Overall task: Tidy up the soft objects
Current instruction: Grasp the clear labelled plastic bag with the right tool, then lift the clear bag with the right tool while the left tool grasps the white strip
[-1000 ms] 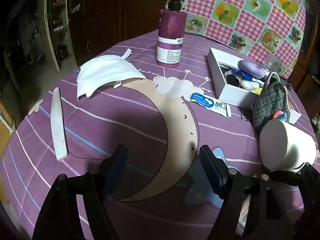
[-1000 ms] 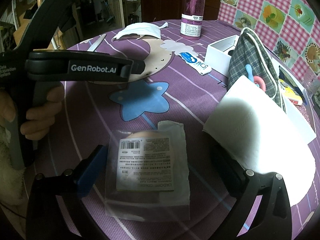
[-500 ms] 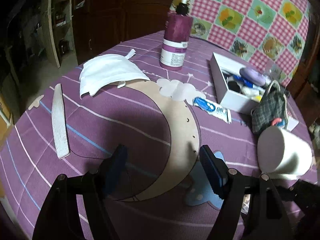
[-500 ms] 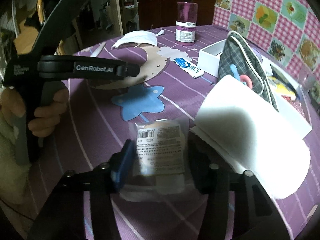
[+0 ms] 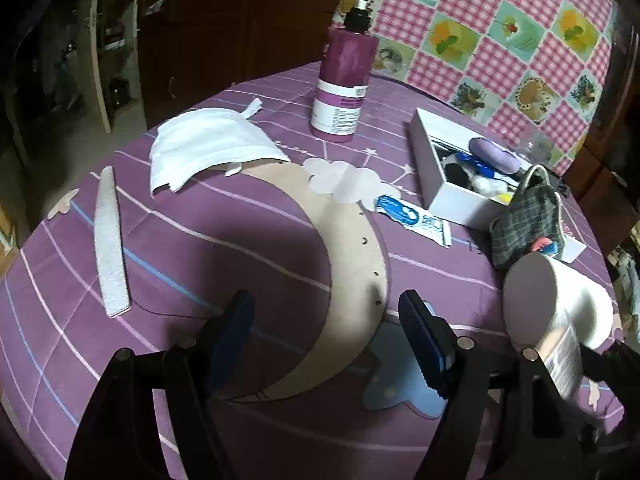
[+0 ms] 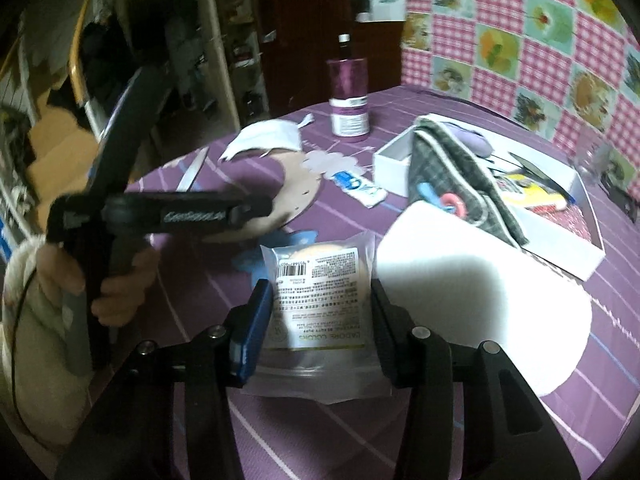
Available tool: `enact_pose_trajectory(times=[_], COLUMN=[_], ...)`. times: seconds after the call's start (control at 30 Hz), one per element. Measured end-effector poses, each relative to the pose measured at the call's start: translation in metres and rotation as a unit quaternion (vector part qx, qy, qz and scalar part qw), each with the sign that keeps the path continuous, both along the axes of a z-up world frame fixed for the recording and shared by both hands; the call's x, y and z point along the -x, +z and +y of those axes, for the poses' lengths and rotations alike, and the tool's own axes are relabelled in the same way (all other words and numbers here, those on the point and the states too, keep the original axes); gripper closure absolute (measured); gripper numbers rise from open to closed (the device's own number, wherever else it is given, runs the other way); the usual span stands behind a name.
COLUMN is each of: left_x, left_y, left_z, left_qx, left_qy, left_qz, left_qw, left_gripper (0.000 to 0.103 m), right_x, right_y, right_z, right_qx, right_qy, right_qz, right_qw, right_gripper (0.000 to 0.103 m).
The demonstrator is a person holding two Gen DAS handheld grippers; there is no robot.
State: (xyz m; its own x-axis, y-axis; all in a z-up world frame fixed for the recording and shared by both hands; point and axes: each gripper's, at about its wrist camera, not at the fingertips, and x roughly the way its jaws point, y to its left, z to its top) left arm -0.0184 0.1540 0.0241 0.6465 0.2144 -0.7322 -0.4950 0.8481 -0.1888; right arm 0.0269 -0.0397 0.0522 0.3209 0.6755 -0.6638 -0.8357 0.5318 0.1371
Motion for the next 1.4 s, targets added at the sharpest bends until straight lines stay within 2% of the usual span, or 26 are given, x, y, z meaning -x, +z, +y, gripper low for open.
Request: enact_pose_trajectory(times=[0.17, 0.27, 0.43, 0.53, 0.67, 0.77, 0.87, 1.0, 1.03, 1.17, 1.4], left_x=[0.001, 0.007, -0.004, -0.015, -0.021, -0.022, -0.027, -0.032, -0.032, -0.036, -0.049], left_y=[0.009, 0.019, 0.031, 0.036, 0.029, 0.016, 0.004, -0.003, -0.004, -0.006, -0.006], left_z=[0.001, -0.005, -0.026, -0.039, -0.058, -0.073, -0.087, -0.100, -0.101, -0.103, -0.116], left_qx=[0.025, 0.035, 0.014, 0.006, -0.002, 0.029, 0.069, 0.090, 0.098, 0.147, 0.110], left_qy=[-0.027, -0.050, -0.083, -0.116, -0.143, -0.160, -0.166, -0.138, -0.131, -0.098, -0.037], left_qz=[-0.018, -0.033, 0.004, 0.031, 0.055, 0.061, 0.073, 0.102, 0.105, 0.112, 0.154], left_qw=[0.9992, 0.9976, 0.9964, 0.9928, 0.9882, 0.9848, 0.9810, 0.9810, 0.9809, 0.9779, 0.9813], left_gripper=[0.028, 0.028, 0.028, 0.028, 0.028, 0.028, 0.028, 0.029, 0.033, 0.037, 0.051], right_x=[-0.010, -0.015, -0.019, -0.019, -0.025, -0.033, -0.040, -0.044, -0.044, -0.046, -0.050], right_y=[0.014, 0.013, 0.014, 0.021, 0.033, 0.037, 0.036, 0.039, 0.040, 0.043, 0.043], right_z=[-0.016, -0.019, -0.022, -0.028, -0.043, -0.054, -0.061, -0.066, -0.067, -0.072, -0.081], right_qx=[-0.058, -0.061, -0.067, -0.076, -0.101, -0.096, -0.094, -0.092, -0.092, -0.098, -0.103], right_qy=[-0.018, -0.030, -0.045, -0.043, -0.054, -0.088, -0.112, -0.129, -0.133, -0.141, -0.161], right_qz=[0.030, 0.051, 0.074, 0.080, 0.090, 0.080, 0.090, 0.090, 0.089, 0.089, 0.097], right_qw=[0.998, 0.996, 0.994, 0.993, 0.989, 0.988, 0.985, 0.983, 0.983, 0.981, 0.977], right_gripper=[0.054, 0.054, 0.054, 0.053, 0.053, 0.053, 0.053, 0.053, 0.053, 0.053, 0.053])
